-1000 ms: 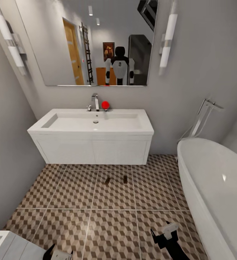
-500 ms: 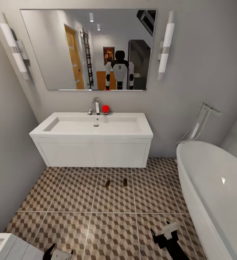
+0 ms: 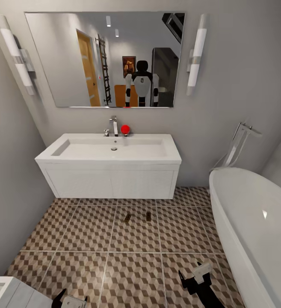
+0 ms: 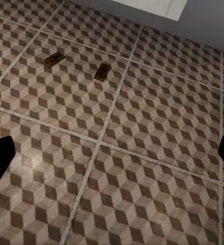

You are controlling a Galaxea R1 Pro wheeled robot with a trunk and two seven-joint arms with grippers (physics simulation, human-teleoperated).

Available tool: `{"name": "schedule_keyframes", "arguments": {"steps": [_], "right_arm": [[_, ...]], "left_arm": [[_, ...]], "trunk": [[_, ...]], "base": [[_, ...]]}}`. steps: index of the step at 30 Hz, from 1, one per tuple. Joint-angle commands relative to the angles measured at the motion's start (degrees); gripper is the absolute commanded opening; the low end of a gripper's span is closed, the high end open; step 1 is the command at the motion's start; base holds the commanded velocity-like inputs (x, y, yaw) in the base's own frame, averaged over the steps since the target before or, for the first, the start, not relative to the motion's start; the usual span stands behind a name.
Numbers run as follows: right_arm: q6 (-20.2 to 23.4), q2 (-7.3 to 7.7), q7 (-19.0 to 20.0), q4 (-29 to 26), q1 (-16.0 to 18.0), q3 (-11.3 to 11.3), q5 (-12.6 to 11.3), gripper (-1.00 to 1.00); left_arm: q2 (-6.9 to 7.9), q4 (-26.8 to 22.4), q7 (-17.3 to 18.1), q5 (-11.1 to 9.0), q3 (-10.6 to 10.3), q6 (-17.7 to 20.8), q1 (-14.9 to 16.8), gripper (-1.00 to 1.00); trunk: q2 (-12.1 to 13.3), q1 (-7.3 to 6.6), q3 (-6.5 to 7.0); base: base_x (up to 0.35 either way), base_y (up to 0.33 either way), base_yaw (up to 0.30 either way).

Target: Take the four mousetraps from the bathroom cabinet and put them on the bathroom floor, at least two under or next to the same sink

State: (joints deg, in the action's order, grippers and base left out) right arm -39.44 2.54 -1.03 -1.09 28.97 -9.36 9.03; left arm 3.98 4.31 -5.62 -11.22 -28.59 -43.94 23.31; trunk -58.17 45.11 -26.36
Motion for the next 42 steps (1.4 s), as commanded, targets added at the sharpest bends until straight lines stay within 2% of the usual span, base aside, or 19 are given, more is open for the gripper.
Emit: {"name": "schedule_keyframes", "arguments": {"steps": [1,9,12,14,16,20,21,22,25,26,29,31,37,42], "right_arm": [[-0.08,0.01,-0.11,0.03,0.04,-0.04,0.28,1.0],[0.13,0.5,-0.1,0.07,0.04,0.0,0.28,1.0],[0.14,1.21,-0.07,0.09,-0.14,-0.02,0.28,1.0],[0.04,2.26,-0.04,0.11,-1.63,0.02,-0.17,1.0],[0.02,2.69,-0.04,0.12,-2.25,0.01,-0.68,1.0],[-0.08,3.57,-0.03,0.12,-3.97,0.01,-3.28,1.0],[-0.09,3.71,0.0,0.12,-4.59,-0.01,-4.29,1.0],[-0.11,3.78,0.01,0.12,-5.73,-0.03,-6.29,1.0],[-0.09,3.75,0.04,0.12,-6.29,-0.03,-7.78,1.0],[0.05,3.62,0.02,0.12,-6.65,-0.04,-10.01,1.0],[0.19,3.5,0.0,0.12,-6.78,-0.04,-11.65,1.0],[0.48,3.36,-0.02,0.12,-6.85,-0.04,-13.47,1.0],[1.32,2.54,0.04,0.1,-6.9,-0.04,-14.7,1.0],[1.5,1.86,0.0,0.06,-6.9,-0.04,-14.88,1.0]], "left_arm": [[-0.05,0.17,-0.26,-0.21,-0.5,-0.27,0.07,1.0],[-0.1,0.17,-0.4,-0.26,-0.48,-0.27,0.07,1.0],[-0.14,0.17,-0.46,-0.28,-0.45,-0.27,0.07,1.0],[-0.4,0.17,-0.51,-0.33,-0.36,-0.27,0.07,1.0],[-0.58,0.17,-0.53,-0.35,-0.35,-0.27,0.07,1.0],[-0.87,0.15,-0.59,-0.43,-0.29,-0.26,0.07,1.0],[-0.91,0.13,-0.6,-0.45,-0.27,-0.25,0.07,1.0],[-0.98,0.1,-0.61,-0.48,-0.23,-0.25,0.07,1.0],[-1.1,0.09,-0.62,-0.76,-0.2,-0.22,0.07,1.0],[-1.32,0.12,-0.66,-2.15,-0.21,-0.18,0.07,1.0],[-1.42,0.14,-0.68,-3.51,-0.21,-0.14,0.07,1.0],[-1.6,0.16,-0.7,-5.15,-0.18,-0.05,0.03,1.0],[-1.89,0.17,-0.7,-6.37,-0.15,1.78,-1.22,1.0],[-1.94,0.17,-0.7,-6.57,-0.15,5.51,-1.98,1.0]], "trunk": [[-0.04,0.0,-0.06],[-0.04,0.0,-0.06],[-0.04,0.0,-0.06],[-0.04,0.0,-0.06],[-0.04,0.0,-0.06],[-0.04,0.0,-0.06],[-0.04,0.0,-0.06],[-0.04,0.0,-0.06],[-0.04,0.0,-0.06],[-0.04,0.0,-0.06],[-0.04,0.0,-0.06],[-0.04,0.0,-0.06],[-0.04,0.0,-0.06],[-0.04,0.0,-0.06]], "base": [[0.0,0.0,0.0],[0.0,0.0,0.0],[0.0,0.0,0.0],[0.0,0.0,0.0],[0.0,0.0,0.0],[0.0,0.0,0.0],[0.0,0.0,0.0],[0.0,0.0,0.0],[0.0,0.0,0.0],[0.0,0.0,0.0],[0.0,0.0,0.0],[0.0,0.0,0.0],[0.0,0.0,0.0],[0.0,0.0,0.0]]}}
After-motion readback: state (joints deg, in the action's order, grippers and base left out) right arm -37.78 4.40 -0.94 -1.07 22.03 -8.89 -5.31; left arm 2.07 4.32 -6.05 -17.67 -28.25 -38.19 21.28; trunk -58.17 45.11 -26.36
